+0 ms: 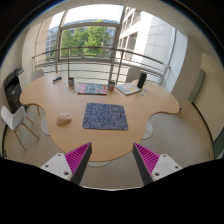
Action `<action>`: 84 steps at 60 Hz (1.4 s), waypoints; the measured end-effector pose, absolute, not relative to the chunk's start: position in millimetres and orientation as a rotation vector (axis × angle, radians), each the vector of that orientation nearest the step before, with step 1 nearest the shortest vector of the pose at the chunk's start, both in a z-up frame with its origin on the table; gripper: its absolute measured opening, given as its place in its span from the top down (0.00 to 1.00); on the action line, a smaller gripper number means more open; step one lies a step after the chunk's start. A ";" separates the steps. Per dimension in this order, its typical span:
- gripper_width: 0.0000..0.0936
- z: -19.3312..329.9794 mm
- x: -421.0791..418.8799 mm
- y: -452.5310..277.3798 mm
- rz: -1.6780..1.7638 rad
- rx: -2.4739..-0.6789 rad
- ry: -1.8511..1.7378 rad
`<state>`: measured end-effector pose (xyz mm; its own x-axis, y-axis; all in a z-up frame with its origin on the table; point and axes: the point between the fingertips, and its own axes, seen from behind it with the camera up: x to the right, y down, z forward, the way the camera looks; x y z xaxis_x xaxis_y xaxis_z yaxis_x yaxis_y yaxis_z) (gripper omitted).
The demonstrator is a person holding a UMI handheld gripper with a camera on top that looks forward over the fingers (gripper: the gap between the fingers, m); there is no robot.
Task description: Arrange mouse
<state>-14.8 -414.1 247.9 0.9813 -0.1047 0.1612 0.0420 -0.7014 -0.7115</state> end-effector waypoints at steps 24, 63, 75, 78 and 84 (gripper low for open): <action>0.10 154.0 -59.2 -432.5 -0.141 -2.385 0.089; 0.10 -2.3 -299.9 -165.1 0.047 -2.203 0.070; 0.10 -11.2 -295.5 -110.1 -0.002 -2.212 0.155; 0.10 -11.5 -295.7 -99.7 -0.003 -2.213 0.167; 0.15 -12.9 -295.9 -83.5 -0.045 -2.217 0.161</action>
<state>-295.9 -83.5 -12.9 0.9909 -0.1324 -0.0248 -0.0999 -0.5991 -0.7944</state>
